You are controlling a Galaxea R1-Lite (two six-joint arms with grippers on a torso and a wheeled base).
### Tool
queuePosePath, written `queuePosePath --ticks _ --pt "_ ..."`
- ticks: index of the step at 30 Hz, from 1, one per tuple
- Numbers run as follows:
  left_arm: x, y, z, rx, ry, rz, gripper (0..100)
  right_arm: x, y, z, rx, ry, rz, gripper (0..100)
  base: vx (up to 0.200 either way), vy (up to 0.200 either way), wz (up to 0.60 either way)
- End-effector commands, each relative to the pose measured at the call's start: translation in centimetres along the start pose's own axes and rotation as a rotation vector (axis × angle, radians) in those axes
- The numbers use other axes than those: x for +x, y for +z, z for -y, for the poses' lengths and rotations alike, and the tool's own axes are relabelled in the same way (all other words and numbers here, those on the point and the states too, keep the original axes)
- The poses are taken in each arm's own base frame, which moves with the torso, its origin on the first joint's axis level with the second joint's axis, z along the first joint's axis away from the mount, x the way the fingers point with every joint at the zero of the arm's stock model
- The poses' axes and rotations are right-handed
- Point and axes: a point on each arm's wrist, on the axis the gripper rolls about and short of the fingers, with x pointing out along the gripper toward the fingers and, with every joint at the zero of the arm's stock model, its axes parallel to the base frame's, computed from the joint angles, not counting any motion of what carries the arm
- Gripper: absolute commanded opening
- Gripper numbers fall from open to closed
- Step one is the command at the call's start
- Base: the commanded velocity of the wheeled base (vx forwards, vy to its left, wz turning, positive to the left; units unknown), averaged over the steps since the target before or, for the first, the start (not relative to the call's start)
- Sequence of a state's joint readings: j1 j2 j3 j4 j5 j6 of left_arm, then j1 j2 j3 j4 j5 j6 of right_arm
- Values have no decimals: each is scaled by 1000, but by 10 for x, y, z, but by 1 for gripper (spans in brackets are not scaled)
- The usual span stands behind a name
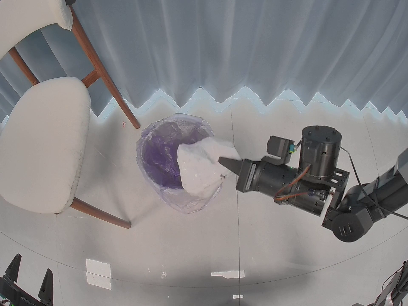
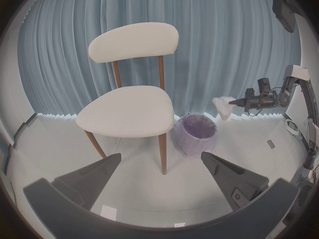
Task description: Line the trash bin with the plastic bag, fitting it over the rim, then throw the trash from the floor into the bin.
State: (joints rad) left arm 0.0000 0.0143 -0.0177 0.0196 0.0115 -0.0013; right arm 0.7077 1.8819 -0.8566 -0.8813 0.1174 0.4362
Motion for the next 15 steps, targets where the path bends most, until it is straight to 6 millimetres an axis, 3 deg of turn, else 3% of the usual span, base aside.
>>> queuePosePath --ticks 1,5,15 --pt "0 -3 0 0 1 2 100 49 8 0 -68 22 97 0 0 0 0" --pt "0 -3 0 0 1 2 100 72 18 -2 -85 19 183 0 0 0 0" --pt "0 -3 0 0 1 2 100 84 27 -14 -92 56 217 0 0 0 0"
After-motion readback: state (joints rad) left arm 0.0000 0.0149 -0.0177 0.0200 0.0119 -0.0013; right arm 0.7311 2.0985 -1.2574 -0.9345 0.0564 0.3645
